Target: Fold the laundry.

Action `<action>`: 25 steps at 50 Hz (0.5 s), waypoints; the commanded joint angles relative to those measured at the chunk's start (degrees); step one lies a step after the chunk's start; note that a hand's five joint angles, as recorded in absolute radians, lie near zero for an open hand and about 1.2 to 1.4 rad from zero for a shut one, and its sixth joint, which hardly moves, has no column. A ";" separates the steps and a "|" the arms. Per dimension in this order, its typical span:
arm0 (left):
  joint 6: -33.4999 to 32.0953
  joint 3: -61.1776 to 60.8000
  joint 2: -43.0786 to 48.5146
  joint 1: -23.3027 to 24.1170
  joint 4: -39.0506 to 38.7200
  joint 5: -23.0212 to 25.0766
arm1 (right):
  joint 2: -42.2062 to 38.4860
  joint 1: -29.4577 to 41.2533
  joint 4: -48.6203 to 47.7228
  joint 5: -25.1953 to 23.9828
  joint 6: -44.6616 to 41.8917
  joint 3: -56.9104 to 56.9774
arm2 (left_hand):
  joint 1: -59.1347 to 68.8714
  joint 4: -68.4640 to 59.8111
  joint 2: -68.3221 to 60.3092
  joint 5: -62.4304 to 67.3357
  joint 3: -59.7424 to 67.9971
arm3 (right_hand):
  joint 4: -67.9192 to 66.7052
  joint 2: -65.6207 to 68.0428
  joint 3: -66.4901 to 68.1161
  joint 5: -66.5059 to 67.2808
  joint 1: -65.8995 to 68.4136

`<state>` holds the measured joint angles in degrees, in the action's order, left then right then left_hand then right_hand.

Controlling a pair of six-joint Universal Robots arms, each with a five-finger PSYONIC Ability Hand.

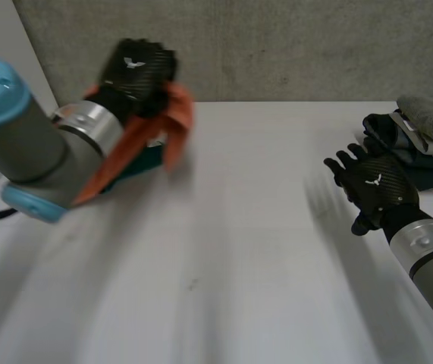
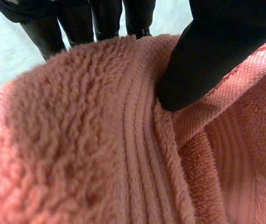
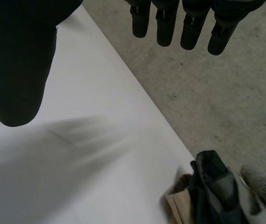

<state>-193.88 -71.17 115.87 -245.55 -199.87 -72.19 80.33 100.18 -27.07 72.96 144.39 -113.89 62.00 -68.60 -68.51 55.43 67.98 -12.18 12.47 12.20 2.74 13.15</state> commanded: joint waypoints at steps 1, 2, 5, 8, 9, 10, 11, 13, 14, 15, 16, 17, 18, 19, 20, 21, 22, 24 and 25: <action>7.03 -1.79 6.63 13.42 0.27 -0.14 | 0.44 -1.83 0.00 2.36 1.15 0.33 | 18.00 -11.40 -11.49 14.57 12.02 | 2.18 -2.47 -2.20 -2.74 -3.15; 7.03 -1.61 8.22 14.83 0.27 -0.31 | 0.44 -2.27 0.00 2.79 1.77 0.60 | 18.00 -11.40 -11.49 14.57 12.02 | 2.18 -2.47 -2.20 -2.74 -3.15; 7.03 -0.47 13.41 19.14 0.01 -1.02 | 0.35 -3.15 0.17 3.41 2.56 0.86 | 18.00 -11.40 -11.49 14.57 12.02 | 2.18 -2.47 -2.20 -2.74 -3.15; 6.85 0.85 15.35 20.82 -0.17 -2.51 | 0.26 -4.03 0.17 3.76 3.53 1.21 | -4.13 10.74 10.65 -7.57 -10.11 | 2.18 -2.47 -2.20 -2.74 -3.15; 6.94 0.85 15.09 20.90 -0.25 -2.95 | 0.26 -4.20 0.26 3.77 3.70 1.30 | -8.01 14.61 14.52 -11.44 -13.99 | 2.18 -2.47 -2.20 -2.74 -3.15; 6.94 0.94 14.74 20.90 -0.26 -3.47 | 0.26 -4.29 0.26 3.77 3.79 1.30 | -15.54 22.15 22.05 -18.98 -21.52 | 2.18 -2.47 -2.20 -2.74 -3.15; 6.94 0.94 14.04 20.90 -0.26 -4.17 | 0.18 -4.29 0.52 3.77 3.79 1.30 | -24.28 30.88 30.79 -27.71 -30.25 | 2.18 -2.47 -2.20 -2.74 -3.15; 6.76 0.59 10.62 20.73 -0.26 -6.90 | 0.26 -4.21 1.05 3.68 3.79 1.30 | -41.32 47.92 47.83 -44.75 -47.30 | 2.18 -2.47 -2.20 -2.74 -3.15; 6.76 0.24 9.13 20.64 -0.26 -7.69 | 0.26 -4.12 1.40 3.68 3.79 1.30 | -43.68 50.29 50.20 -47.12 -49.66 | 2.18 -2.47 -2.20 -2.74 -3.15; 6.85 -0.46 6.50 20.38 -0.26 -9.09 | 0.35 -4.12 2.28 3.68 3.79 1.30 | -47.54 54.14 54.05 -50.97 -53.52 | 2.18 -2.47 -2.20 -2.74 -3.15; 6.85 -0.99 4.99 20.12 -0.17 -9.63 | 0.35 -4.12 2.72 3.68 3.79 1.39 | -48.41 55.01 54.92 -51.84 -54.39 | 2.18 -2.47 -2.20 -2.74 -3.15; 6.76 -1.69 3.59 19.68 -0.17 -10.07 | 0.35 -4.12 3.33 3.68 3.79 1.48 | -48.75 55.36 55.27 -52.19 -54.73 | 2.18 -2.47 -2.20 -2.74 -3.15; 6.68 -2.48 2.09 19.15 -0.17 -10.16 | 0.35 -4.12 3.95 3.68 3.79 1.65 | -48.92 55.53 55.44 -52.36 -54.90 | 2.18 -2.47 -2.20 -2.74 -3.15; 6.67 -4.49 -0.70 17.41 -0.17 -10.25 | 0.52 -3.94 5.52 3.68 3.79 2.00 | -49.09 55.69 55.60 -52.52 -55.07 | 2.18 -2.47 -2.20 -2.74 -3.15; 6.67 -5.47 -2.30 16.35 -0.08 -10.25 | 0.79 -3.59 6.41 3.68 3.79 2.27 | -49.09 55.70 55.61 -52.53 -55.07 | 2.18 -2.47 -2.20 -2.74 -3.15; 6.67 -6.52 -3.62 15.12 0.09 -10.25 | 1.14 -3.42 7.55 3.68 3.79 2.53 | -49.09 55.70 55.61 -52.53 -55.07 | 2.18 -2.47 -2.20 -2.74 -3.15; 6.67 -7.57 -4.85 13.89 0.36 -10.07 | 1.75 -3.15 8.69 3.68 3.79 2.71 | -49.09 55.70 55.61 -52.53 -55.07 | 2.18 -2.47 -2.20 -2.74 -3.15; 6.32 -11.44 -8.02 10.46 0.97 -10.07 | 3.07 -0.70 13.08 3.24 3.71 3.93 | -48.42 55.03 54.93 -51.86 -54.40 | 2.18 -2.47 -2.20 -2.74 -3.15; 5.97 -12.84 -8.90 9.40 1.32 -10.07 | 3.34 0.44 14.66 3.15 3.62 4.55 | -48.25 54.86 54.77 -51.69 -54.23 | 2.18 -2.47 -2.20 -2.74 -3.15</action>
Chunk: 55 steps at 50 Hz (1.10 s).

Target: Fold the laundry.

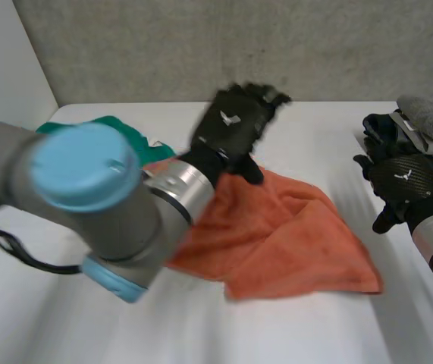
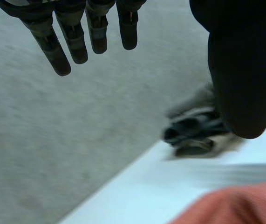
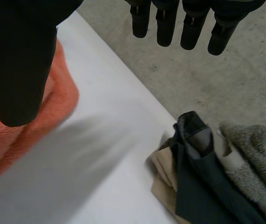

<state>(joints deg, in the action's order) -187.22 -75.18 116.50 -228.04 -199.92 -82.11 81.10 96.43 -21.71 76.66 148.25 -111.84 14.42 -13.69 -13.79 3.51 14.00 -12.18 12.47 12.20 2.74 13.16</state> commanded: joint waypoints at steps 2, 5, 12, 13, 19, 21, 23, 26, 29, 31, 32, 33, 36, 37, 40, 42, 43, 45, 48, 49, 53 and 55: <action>-2.87 -12.95 -10.76 -11.01 2.77 -0.16 | 2.66 8.05 13.94 -0.55 -0.24 4.43 | -0.67 -0.06 0.04 0.24 -0.25 | 2.18 -2.47 -2.20 -2.74 -3.16; -7.01 -16.74 -11.03 -14.00 4.27 -0.16 | 3.10 11.66 18.18 -0.72 -0.15 6.02 | -0.33 -0.39 -0.29 0.57 0.08 | 2.18 -2.47 -2.20 -2.74 -3.16; -24.32 -26.06 -10.33 -24.03 7.88 0.10 | 0.74 23.44 20.74 -0.64 -1.38 7.69 | 0.34 -1.07 -0.97 1.24 0.76 | 2.18 -2.47 -2.20 -2.74 -3.16; -25.90 -26.59 -10.33 -24.73 7.88 0.19 | -1.97 26.24 20.04 -0.29 -1.56 8.04 | 0.67 -1.40 -1.30 1.58 1.09 | 2.18 -2.47 -2.20 -2.74 -3.16; -31.28 -28.71 -6.91 -28.16 8.06 3.09 | -10.25 32.06 14.42 0.68 -1.56 8.04 | 3.54 -4.26 -4.16 4.44 3.95 | 1.78 -2.06 -1.79 -2.33 -2.75; -31.37 -28.53 -5.85 -28.51 8.06 4.14 | -12.27 32.85 11.09 2.52 -1.56 7.60 | 4.71 -5.44 -5.33 5.61 5.12 | -2.58 2.30 2.57 2.03 1.61; -31.54 -28.44 -4.62 -28.69 7.97 5.73 | -12.89 32.94 8.71 4.10 -1.64 7.25 | 5.89 -6.62 -6.52 6.79 6.30 | -6.29 6.01 6.28 5.74 5.32; -31.46 -28.01 -3.65 -28.96 7.62 7.92 | -14.82 32.95 4.14 5.95 -1.82 6.64 | 8.91 -9.63 -9.53 9.81 9.32 | -16.71 16.43 16.70 16.15 15.73; -31.54 -27.57 -2.34 -28.96 7.53 10.55 | -15.71 32.51 1.15 6.40 -2.61 6.11 | 14.10 -14.83 -14.73 15.00 14.52 | -44.15 43.87 44.14 43.60 43.18; -31.54 -27.39 -1.63 -29.04 7.53 11.79 | -15.71 32.24 0.35 6.57 -3.22 5.76 | 19.49 -20.22 -20.12 20.39 19.91 | -61.23 60.95 61.22 60.68 60.26; -31.54 -27.30 -1.37 -29.13 7.62 12.40 | -15.62 32.16 -0.17 6.75 -4.01 5.32 | 21.18 -21.91 -21.81 22.09 21.60 | -67.75 67.47 67.74 67.20 66.78; -31.63 -27.30 -1.10 -29.13 7.62 12.93 | -15.62 32.07 -0.35 6.75 -4.37 5.23 | 22.20 -22.93 -22.83 23.10 22.61 | -67.82 67.53 67.80 67.26 66.84; -31.63 -27.13 -0.57 -29.13 7.53 14.52 | -15.18 31.10 -0.44 7.19 -5.16 4.53 | 22.88 -23.61 -23.51 23.79 23.30 | -67.82 67.53 67.80 67.26 66.84; -31.63 -27.04 -0.57 -29.13 7.53 14.69 | -14.92 30.84 -0.44 7.36 -5.16 4.35 | 22.88 -23.61 -23.51 23.79 23.30 | -67.82 67.53 67.80 67.26 66.84; -31.63 -26.69 -0.31 -29.04 7.53 14.78 | -12.99 29.87 -0.18 7.98 -4.90 3.39 | 22.88 -23.61 -23.51 23.79 23.30 | -67.82 67.53 67.80 67.26 66.84; -31.63 -26.16 0.74 -29.04 7.53 14.87 | -11.41 29.00 -0.09 7.98 -4.37 2.95 | 23.22 -23.94 -23.84 24.12 23.63 | -67.82 67.53 67.80 67.26 66.84; -31.63 -25.99 1.18 -28.96 7.53 14.87 | -10.97 28.38 0.00 7.98 -4.37 2.86 | 23.22 -23.95 -23.84 24.12 23.63 | -67.82 67.53 67.80 67.26 66.84; -31.63 -25.55 2.06 -28.78 7.53 14.87 | -9.48 26.10 0.17 8.15 -4.28 2.33 | 23.22 -23.95 -23.84 24.12 23.63 | -67.82 67.53 67.80 67.26 66.84; -31.72 -24.58 3.03 -28.43 7.44 14.52 | -7.63 24.07 0.17 8.07 -4.02 1.89 | 24.22 -24.95 -24.85 25.12 24.64 | -67.82 67.53 67.80 67.26 66.84; -31.81 -24.40 3.12 -28.43 7.44 14.43 | -6.49 22.94 0.26 8.07 -3.67 1.71 | 25.39 -26.12 -26.02 26.30 25.81 | -67.82 67.53 67.80 67.26 66.84; -31.72 -23.09 3.47 -28.34 7.18 14.34 | -5.60 20.74 0.35 7.89 -2.70 1.71 | 30.45 -31.18 -31.07 31.35 30.86 | -67.82 67.53 67.80 67.26 66.84; -31.72 -22.56 4.17 -28.25 7.09 14.34 | -5.51 20.03 0.35 7.80 -2.61 1.54 | 30.45 -31.18 -31.08 31.36 30.87 | -67.82 67.53 67.80 67.26 66.84</action>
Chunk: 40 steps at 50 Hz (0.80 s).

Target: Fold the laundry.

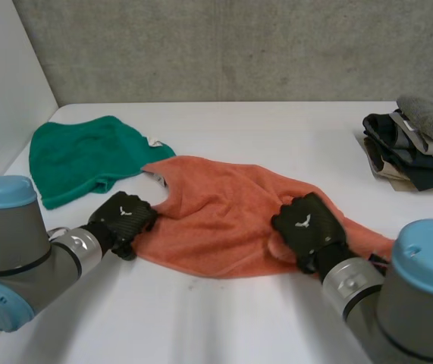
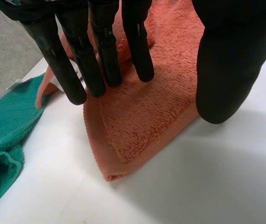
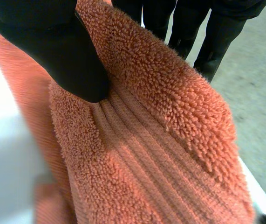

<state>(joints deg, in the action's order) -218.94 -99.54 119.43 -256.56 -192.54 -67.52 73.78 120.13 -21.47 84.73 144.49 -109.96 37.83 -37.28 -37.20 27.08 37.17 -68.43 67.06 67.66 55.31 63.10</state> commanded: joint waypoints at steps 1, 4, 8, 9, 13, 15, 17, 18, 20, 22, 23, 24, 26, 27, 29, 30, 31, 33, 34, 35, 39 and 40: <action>0.01 2.07 1.59 0.27 -0.29 -0.24 | 1.89 -3.94 0.20 -0.27 1.14 -0.35 | 7.04 -7.59 -7.66 7.78 7.70 | -11.57 12.94 12.34 14.69 16.90; 0.01 3.21 2.99 0.36 -0.29 -0.42 | 1.90 -4.38 0.11 -0.44 1.14 -1.05 | 7.20 -7.76 -7.83 7.95 7.87 | -11.57 12.94 12.34 14.69 16.90; 0.01 4.36 3.52 0.44 -0.73 -0.42 | 1.81 -4.56 0.11 -0.70 1.06 -1.84 | 8.71 -9.27 -9.34 9.46 9.38 | -11.57 12.94 12.34 14.69 16.90; 0.01 4.62 3.61 0.53 -0.73 -0.42 | 1.72 -4.56 0.11 -0.70 1.06 -2.19 | 8.88 -9.44 -9.51 9.63 9.55 | -11.57 12.94 12.34 14.69 16.90; -0.08 6.02 4.58 0.97 -0.91 -0.50 | 1.81 -4.65 0.11 -0.79 1.06 -2.46 | 9.39 -9.94 -10.02 10.14 10.05 | -11.57 12.94 12.34 14.69 16.90; -0.08 6.20 4.93 1.15 -0.91 -0.59 | 1.81 -4.65 0.11 -0.71 1.06 -2.54 | 9.39 -9.94 -10.02 10.14 10.05 | -11.57 12.94 12.34 14.69 16.90; -0.08 6.38 5.11 1.50 -0.91 -0.59 | 1.81 -4.65 0.11 -0.53 1.06 -2.46 | 9.73 -10.28 -10.35 10.47 10.39 | -11.57 12.94 12.34 14.69 16.90; -0.08 6.38 5.19 1.59 -0.91 -0.51 | 1.81 -4.65 0.11 -0.53 1.06 -2.54 | 10.73 -11.28 -11.35 11.47 11.39 | -11.57 12.94 12.34 14.69 16.90; -0.08 6.82 5.37 1.67 -0.91 -0.50 | 1.90 -4.65 0.11 -0.53 1.06 -2.46 | 22.59 -23.14 -23.22 23.34 23.25 | -11.57 12.94 12.34 14.69 16.90; 0.01 7.26 5.28 1.67 -0.99 -0.50 | 1.90 -4.65 0.11 -0.44 1.06 -2.46 | 27.03 -27.58 -27.65 27.78 27.69 | -11.57 12.94 12.34 14.69 16.90; 0.01 7.43 5.37 1.67 -0.99 -0.50 | 1.90 -4.73 0.11 -0.44 1.06 -2.46 | 28.72 -29.27 -29.34 29.47 29.38 | -11.57 12.94 12.34 14.69 16.90; 0.10 7.96 5.28 1.76 -0.99 -0.50 | 1.90 -4.73 0.11 -0.44 1.06 -2.46 | 32.07 -32.62 -32.69 32.81 32.73 | -11.57 12.94 12.34 14.69 16.90; 0.27 8.49 5.28 1.76 -1.08 -0.50 | 1.98 -4.65 0.11 -0.35 1.06 -2.46 | 34.11 -34.66 -34.73 34.86 34.77 | -11.57 12.94 12.34 14.69 16.90; 0.36 8.75 5.28 1.85 -1.08 -0.50 | 2.16 -4.65 0.11 -0.27 1.06 -2.46 | 34.45 -35.00 -35.08 35.20 35.11 | -11.57 12.94 12.34 14.69 16.90; 0.54 9.45 5.28 1.94 -1.52 -0.59 | 2.42 -4.65 0.11 -0.18 1.06 -2.46 | 34.45 -35.01 -35.08 35.20 35.12 | -11.57 12.94 12.34 14.69 16.90; 0.62 9.54 5.28 2.03 -1.70 -0.59 | 2.60 -4.65 0.11 -0.18 1.06 -2.46 | 34.45 -35.01 -35.08 35.20 35.12 | -11.57 12.94 12.34 14.69 16.90; 0.62 9.72 5.28 2.11 -1.96 -0.59 | 2.86 -4.73 0.11 -0.09 1.06 -2.46 | 34.62 -35.17 -35.25 35.37 35.28 | -11.57 12.94 12.34 14.69 16.90; 0.45 9.90 5.37 2.73 -2.23 -0.68 | 3.39 -4.82 0.11 -0.09 1.06 -2.46 | 39.64 -40.19 -40.26 40.38 40.30 | -11.57 12.94 12.34 14.69 16.90; 0.27 10.07 5.37 2.90 -2.31 -0.68 | 3.74 -4.82 0.11 0.00 1.06 -2.46 | 42.14 -42.70 -42.77 42.89 42.81 | -11.57 12.94 12.34 14.69 16.90; 0.27 10.33 5.37 3.17 -2.23 -1.20 | 4.87 -5.17 0.11 0.00 1.14 -2.28 | 42.17 -42.72 -42.80 42.92 42.83 | -11.57 12.94 12.34 14.69 16.90; 0.36 9.90 3.71 3.43 -2.14 -5.24 | 10.32 -8.07 1.51 -0.18 1.14 -0.79 | 42.17 -42.72 -42.80 42.92 42.83 | -11.57 12.94 12.34 14.69 16.90; 0.45 9.72 2.40 3.35 -2.05 -6.30 | 11.55 -8.86 2.22 -0.26 1.06 -0.26 | 42.17 -42.72 -42.80 42.92 42.83 | -11.57 12.94 12.34 14.69 16.90</action>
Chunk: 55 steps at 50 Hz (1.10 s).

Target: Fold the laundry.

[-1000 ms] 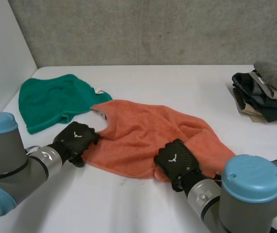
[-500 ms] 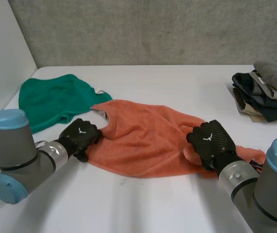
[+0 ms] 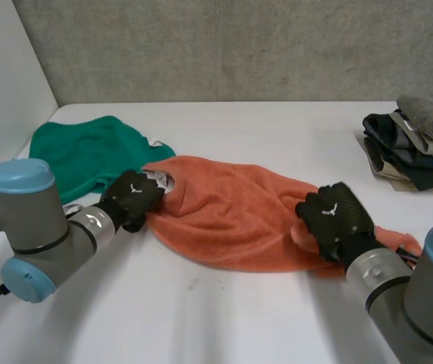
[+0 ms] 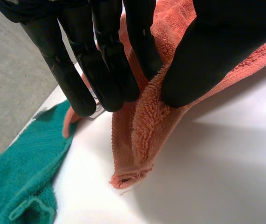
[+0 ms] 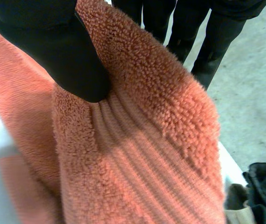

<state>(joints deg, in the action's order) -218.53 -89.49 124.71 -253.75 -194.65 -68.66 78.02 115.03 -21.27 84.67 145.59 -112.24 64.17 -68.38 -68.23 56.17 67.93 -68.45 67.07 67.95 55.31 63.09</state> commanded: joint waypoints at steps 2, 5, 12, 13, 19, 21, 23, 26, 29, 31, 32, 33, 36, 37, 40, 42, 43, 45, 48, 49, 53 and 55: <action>0.48 -0.86 -10.34 -0.08 0.67 -7.45 | 11.88 -6.38 6.74 -0.56 -0.13 5.17 | 15.83 -11.62 -11.77 13.83 12.07 | -11.55 12.93 12.05 14.69 16.91; 1.87 -2.17 -20.68 -0.34 1.28 -8.15 | 15.83 -10.15 15.16 -1.17 -0.13 11.39 | 15.83 -11.62 -11.77 13.83 12.07 | -11.55 12.93 12.05 14.69 16.91; 9.25 -2.53 -36.52 -2.35 4.96 -8.16 | 17.78 -18.43 36.10 -4.42 -2.50 28.20 | 15.83 -11.62 -11.77 13.83 12.07 | -11.55 12.93 12.05 14.69 16.91; 9.53 -2.62 -37.51 -2.62 5.85 -7.98 | 17.78 -19.04 38.21 -4.86 -3.12 29.52 | 15.83 -11.62 -11.77 13.83 12.07 | -11.55 12.93 12.05 14.69 16.91; 9.62 -3.06 -37.54 -2.89 14.45 -7.54 | 12.45 -22.48 49.38 -8.64 -9.43 33.57 | 15.83 -11.62 -11.77 13.83 12.07 | -11.55 12.93 12.05 14.69 16.91; 9.53 -2.62 -34.90 -2.89 15.43 -7.98 | 9.53 -22.48 50.00 -8.56 -11.02 33.84 | 15.83 -11.62 -11.77 13.83 12.07 | -11.55 12.93 12.05 14.69 16.91; 9.44 -1.75 -30.34 -2.89 15.87 -8.59 | 5.93 -22.22 49.92 -8.21 -13.05 34.19 | 15.83 -11.62 -11.77 13.83 12.07 | -11.55 12.93 12.05 14.69 16.91; 8.92 0.62 -25.58 -2.10 15.79 -9.29 | 1.63 -21.43 49.57 -7.51 -14.46 35.50 | 15.83 -11.62 -11.77 13.83 12.07 | -11.55 12.93 12.05 14.69 16.91; 6.46 6.85 -17.77 -0.87 15.44 -10.52 | -2.59 -19.93 47.29 -6.36 -14.02 38.49 | 15.83 -11.62 -11.77 13.83 12.07 | -11.55 12.93 12.05 14.69 16.91; 4.27 13.94 -11.55 0.44 14.39 -12.27 | -6.38 -18.53 42.38 -5.40 -13.58 41.65 | 15.83 -11.62 -11.77 13.83 12.07 | -11.55 12.93 12.05 14.69 16.91; 3.56 16.77 -9.76 0.80 13.69 -12.98 | -7.61 -18.09 40.10 -4.96 -13.23 42.71 | 15.83 -11.62 -11.77 13.83 12.07 | -11.55 12.93 12.05 14.69 16.91; 2.86 19.59 -8.09 1.24 12.90 -13.60 | -8.49 -17.73 37.64 -4.61 -12.97 43.68 | 15.83 -11.62 -11.77 13.83 12.07 | -11.55 12.93 12.05 14.69 16.91; 1.62 30.49 -3.43 2.73 6.67 -15.36 | -10.87 -16.94 24.90 -1.62 -11.83 48.16 | 15.83 -11.62 -11.77 13.83 12.07 | -11.55 12.93 12.05 14.69 16.91; 1.62 32.78 -2.81 3.00 4.39 -15.36 | -11.05 -16.85 21.65 -0.92 -11.47 49.04 | 15.83 -11.62 -11.77 13.83 12.07 | -11.55 12.93 12.05 14.69 16.91; 1.97 38.85 -2.27 3.61 -7.03 -16.33 | -10.79 -16.76 5.75 -0.21 -10.51 50.45 | 15.83 -11.62 -11.77 13.83 12.07 | -11.55 12.93 12.05 14.69 16.91; 2.41 39.83 -2.80 3.96 -15.01 -17.03 | -10.17 -16.76 -6.03 -1.26 -9.89 50.28 | 15.83 -11.62 -11.77 13.83 12.07 | -11.55 12.93 12.05 14.69 16.91; 2.58 39.92 -3.24 4.14 -17.15 -17.29 | -9.91 -16.68 -9.81 -1.78 -9.89 50.19 | 15.83 -11.62 -11.77 13.83 12.07 | -11.55 12.93 12.05 14.69 16.91; 2.76 39.31 -4.90 4.66 -20.49 -18.08 | -8.94 -16.68 -15.44 -3.80 -9.80 49.14 | 15.83 -11.62 -11.77 13.83 12.07 | -11.55 12.93 12.05 14.69 16.91; 2.76 36.94 -5.96 5.11 -19.72 -18.87 | -7.97 -16.68 -15.91 -6.61 -9.71 47.73 | 15.83 -11.62 -11.77 13.83 12.07 | -11.55 12.93 12.05 14.69 16.91; 2.85 34.23 -6.32 5.19 -18.67 -19.05 | -7.45 -16.68 -15.13 -8.36 -9.45 46.51 | 15.83 -11.62 -11.77 13.83 12.07 | -11.55 12.93 12.05 14.69 16.91; 2.85 25.45 -7.98 5.20 -16.47 -18.88 | -7.36 -17.29 -10.92 -13.55 -8.57 42.56 | 15.83 -11.62 -11.77 13.83 12.07 | -11.55 12.93 12.05 14.69 16.91; 2.94 21.66 -8.60 5.20 -15.86 -18.88 | -7.36 -17.82 -8.19 -16.02 -8.05 40.79 | 15.83 -11.62 -11.77 13.83 12.07 | -11.55 12.93 12.05 14.69 16.91</action>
<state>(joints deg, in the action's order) -215.72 -56.24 118.34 -248.57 -213.93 -87.55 70.24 98.19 -36.57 75.77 136.46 -66.20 64.14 -68.63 -68.53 56.92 68.24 -68.70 67.06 68.22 57.63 63.10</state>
